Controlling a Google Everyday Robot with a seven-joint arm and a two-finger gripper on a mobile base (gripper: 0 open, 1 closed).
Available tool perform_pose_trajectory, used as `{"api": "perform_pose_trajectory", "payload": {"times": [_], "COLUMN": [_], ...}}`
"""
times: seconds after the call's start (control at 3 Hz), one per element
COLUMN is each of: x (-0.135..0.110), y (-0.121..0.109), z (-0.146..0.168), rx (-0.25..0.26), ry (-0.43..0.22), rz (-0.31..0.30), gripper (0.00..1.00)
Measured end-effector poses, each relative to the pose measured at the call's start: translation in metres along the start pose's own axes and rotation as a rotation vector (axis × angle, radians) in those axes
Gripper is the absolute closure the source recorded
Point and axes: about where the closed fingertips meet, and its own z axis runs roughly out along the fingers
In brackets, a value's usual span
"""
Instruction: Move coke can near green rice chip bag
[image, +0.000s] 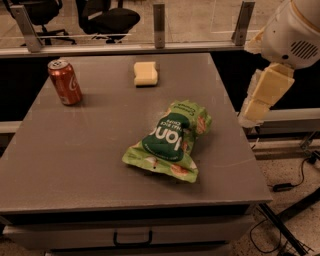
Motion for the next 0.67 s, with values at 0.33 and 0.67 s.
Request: {"api": "perform_pose_trajectory", "payload": {"times": [0.33, 0.67], "x": [-0.038, -0.073], "y": [-0.016, -0.028], "z": [0.018, 0.036], "rx": [-0.017, -0.026], "ry": [-0.052, -0.088], "rz": [-0.007, -0.011], "gripper": [0.0, 0.0]}}
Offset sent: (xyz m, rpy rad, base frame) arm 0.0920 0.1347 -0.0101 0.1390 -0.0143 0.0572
